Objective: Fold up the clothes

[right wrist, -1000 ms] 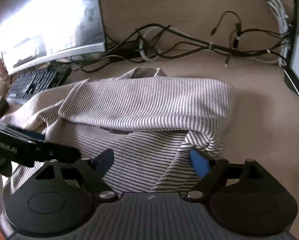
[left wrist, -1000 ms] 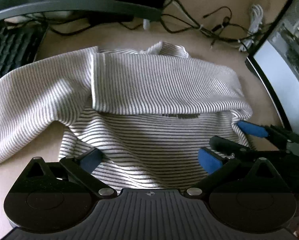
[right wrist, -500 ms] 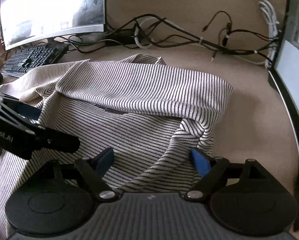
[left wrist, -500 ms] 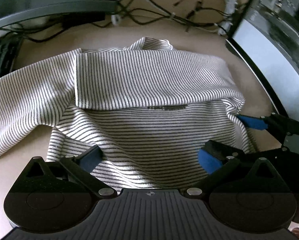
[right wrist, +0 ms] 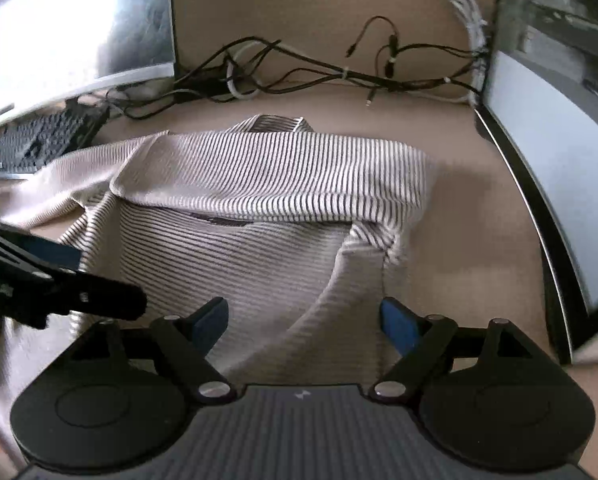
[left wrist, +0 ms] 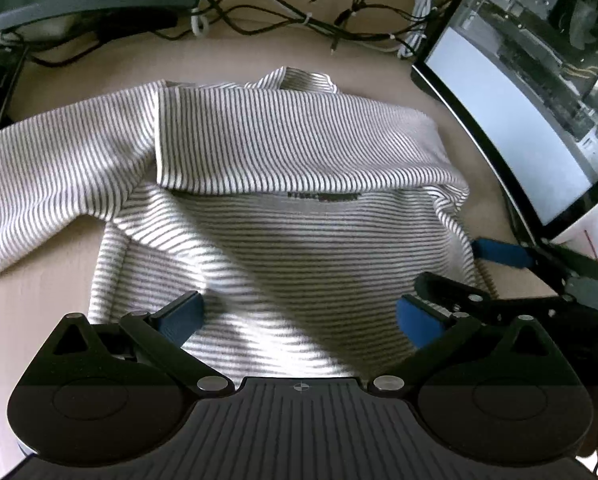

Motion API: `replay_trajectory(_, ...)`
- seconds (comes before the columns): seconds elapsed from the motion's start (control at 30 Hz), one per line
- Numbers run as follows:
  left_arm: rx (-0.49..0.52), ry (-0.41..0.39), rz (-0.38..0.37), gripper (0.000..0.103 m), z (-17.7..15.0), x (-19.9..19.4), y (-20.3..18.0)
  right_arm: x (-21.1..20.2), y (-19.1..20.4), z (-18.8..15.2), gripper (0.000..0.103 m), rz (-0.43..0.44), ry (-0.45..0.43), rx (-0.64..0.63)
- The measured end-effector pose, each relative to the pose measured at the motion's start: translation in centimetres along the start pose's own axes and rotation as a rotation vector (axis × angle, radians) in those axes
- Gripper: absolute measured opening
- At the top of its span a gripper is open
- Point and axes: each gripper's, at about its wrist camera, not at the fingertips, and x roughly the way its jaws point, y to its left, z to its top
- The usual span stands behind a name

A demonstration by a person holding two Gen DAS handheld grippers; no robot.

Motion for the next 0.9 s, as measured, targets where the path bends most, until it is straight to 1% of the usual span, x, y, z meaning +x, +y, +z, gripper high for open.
replay_trajectory(0.07,-0.003,-0.005,-0.012,0.103,-0.2,-0.2,0.3,-1.1,0.2,-0.6,0.084,0.000,-0.002,0.055)
replay_trajectory(0.13,0.001,-0.017,-0.021,0.103,-0.5,-0.3,0.4,-2.0,0.5,-1.4,0.091,-0.002,-0.003,0.097)
replay_trajectory(0.2,0.014,-0.029,-0.021,0.103,-0.9,-0.4,0.4,-2.8,1.0,-2.4,0.094,-0.009,0.003,0.123)
replay_trajectory(0.3,0.035,-0.043,-0.016,0.103,-1.2,-0.4,0.2,-3.5,1.7,-3.7,0.094,-0.030,0.026,0.145)
replay_trajectory(0.37,0.026,-0.046,-0.022,0.103,-1.4,-0.5,0.3,-4.0,1.8,-4.1,0.094,-0.036,0.038,0.157)
replay_trajectory(0.47,0.013,-0.040,-0.040,0.103,-1.3,-0.6,0.6,-4.2,1.5,-3.6,0.094,-0.042,0.014,0.160)
replay_trajectory(0.53,0.000,-0.036,-0.048,0.103,-1.2,-0.7,0.8,-3.9,1.5,-2.9,0.094,-0.027,-0.007,0.152)
replay_trajectory(0.67,-0.072,-0.038,-0.048,0.103,-0.4,-0.8,1.2,-2.7,0.9,-1.4,0.094,0.015,-0.023,0.100)
replay_trajectory(0.77,-0.074,-0.081,-0.027,0.103,0.6,-1.3,0.7,-1.6,-0.1,-0.5,0.094,0.032,-0.023,0.072)
replay_trajectory(0.83,-0.055,-0.140,0.000,0.101,1.6,-2.1,0.3,-0.7,-1.0,0.1,0.094,0.045,-0.015,0.069)
replay_trajectory(0.9,-0.051,-0.197,0.032,0.095,2.7,-2.9,0.3,0.1,-1.9,0.7,0.094,0.059,-0.006,0.067)
